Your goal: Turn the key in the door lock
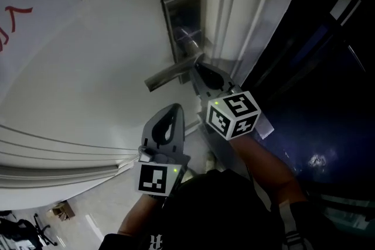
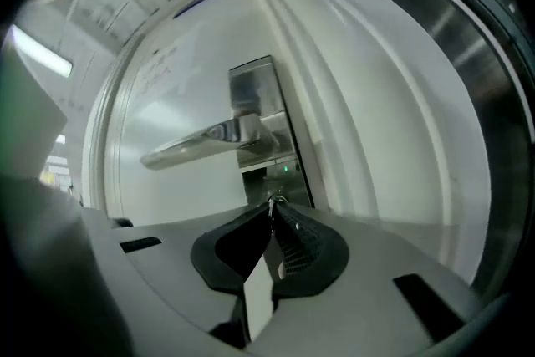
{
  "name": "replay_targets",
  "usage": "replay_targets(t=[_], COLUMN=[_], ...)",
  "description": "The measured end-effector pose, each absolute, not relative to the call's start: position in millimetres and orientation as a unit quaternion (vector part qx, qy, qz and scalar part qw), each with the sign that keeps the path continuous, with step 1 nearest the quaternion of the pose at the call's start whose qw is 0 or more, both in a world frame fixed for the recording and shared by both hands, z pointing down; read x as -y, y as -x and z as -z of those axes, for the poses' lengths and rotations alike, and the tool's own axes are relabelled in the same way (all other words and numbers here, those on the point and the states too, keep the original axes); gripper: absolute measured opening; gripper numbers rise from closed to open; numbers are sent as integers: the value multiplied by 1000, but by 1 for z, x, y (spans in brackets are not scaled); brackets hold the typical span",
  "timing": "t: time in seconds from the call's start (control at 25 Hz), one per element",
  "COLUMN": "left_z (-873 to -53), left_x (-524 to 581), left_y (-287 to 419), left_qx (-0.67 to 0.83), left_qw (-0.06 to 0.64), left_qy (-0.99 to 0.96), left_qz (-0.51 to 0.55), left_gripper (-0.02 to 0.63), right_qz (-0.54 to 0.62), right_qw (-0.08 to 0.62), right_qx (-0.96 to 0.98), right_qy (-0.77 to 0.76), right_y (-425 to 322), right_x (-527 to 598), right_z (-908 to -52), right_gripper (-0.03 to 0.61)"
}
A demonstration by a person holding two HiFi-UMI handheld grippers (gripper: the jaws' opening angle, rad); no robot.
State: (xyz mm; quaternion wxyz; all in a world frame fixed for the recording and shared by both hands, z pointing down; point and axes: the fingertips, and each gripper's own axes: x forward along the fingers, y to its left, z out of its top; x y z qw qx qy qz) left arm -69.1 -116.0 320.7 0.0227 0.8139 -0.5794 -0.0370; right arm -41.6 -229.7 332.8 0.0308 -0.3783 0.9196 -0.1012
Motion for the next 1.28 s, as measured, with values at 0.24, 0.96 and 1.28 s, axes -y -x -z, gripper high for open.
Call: replay_targets(t=[0.24, 0.96, 1.28], left_z=[-321, -321, -323], left_x=[115, 117, 119], left_y=[69, 70, 70], left_qx=[579, 579, 579], left_qw=[22, 22, 23], left_qy=[-814, -814, -815], left_qz=[35, 29, 25], left_gripper=[8, 8, 8], right_qz=[353, 691, 661], right_qw=[138, 381, 397], right_qx=[-874, -612, -635], right_qy=[305, 56, 31], right_y=[38, 38, 36], right_x=[233, 234, 236], right_z=[-338, -347, -345], right_gripper=[21, 31, 40])
